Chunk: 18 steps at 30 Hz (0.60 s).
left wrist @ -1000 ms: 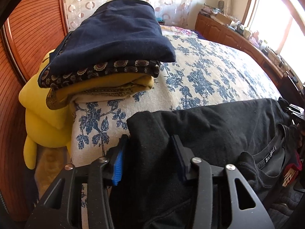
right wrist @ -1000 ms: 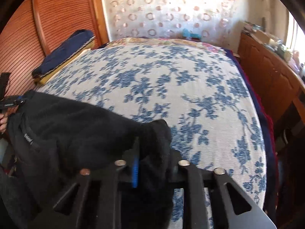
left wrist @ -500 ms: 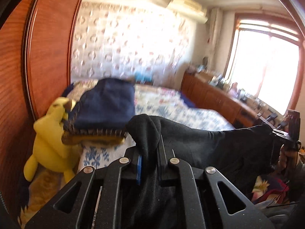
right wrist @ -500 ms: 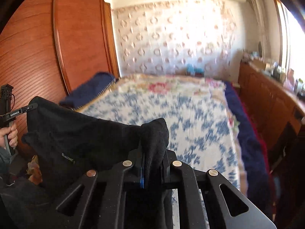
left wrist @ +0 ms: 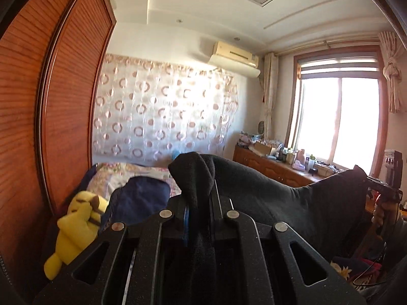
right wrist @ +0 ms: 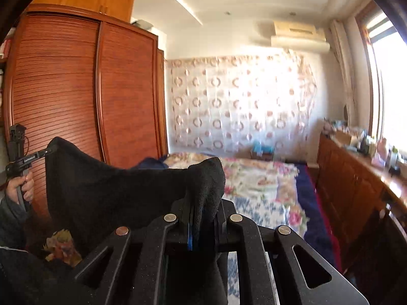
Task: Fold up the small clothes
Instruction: 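Lift the black shirt high off the bed with both grippers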
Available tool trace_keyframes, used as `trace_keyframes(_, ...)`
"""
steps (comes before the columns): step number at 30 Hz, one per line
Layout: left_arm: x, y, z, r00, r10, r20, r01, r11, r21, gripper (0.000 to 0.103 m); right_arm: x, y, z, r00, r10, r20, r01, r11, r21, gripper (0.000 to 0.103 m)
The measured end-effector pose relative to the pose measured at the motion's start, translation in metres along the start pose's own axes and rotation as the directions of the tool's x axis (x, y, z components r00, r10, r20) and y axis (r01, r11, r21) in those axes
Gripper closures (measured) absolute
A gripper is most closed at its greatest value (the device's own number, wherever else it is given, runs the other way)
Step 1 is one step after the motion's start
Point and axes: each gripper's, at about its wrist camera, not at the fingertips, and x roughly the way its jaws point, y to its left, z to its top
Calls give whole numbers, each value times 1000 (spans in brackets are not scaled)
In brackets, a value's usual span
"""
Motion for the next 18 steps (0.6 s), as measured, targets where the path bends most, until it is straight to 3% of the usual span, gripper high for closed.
trace_keyframes(8, -12, 5, 26, 994, -11, 112, 11, 1000, 4, 91, -33, 6, 2, 993, -25, 114, 29, 999, -32, 93)
trace_keyframes(14, -3, -6, 49, 992, -19, 128, 12, 999, 52, 91, -45, 9, 11, 984, -58, 167, 68, 996, -58, 93)
trace_keyframes(18, 7, -10, 57, 992, -25, 120, 17, 998, 65, 91, -32, 26, -2, 979, -78, 189, 93, 993, -74, 93)
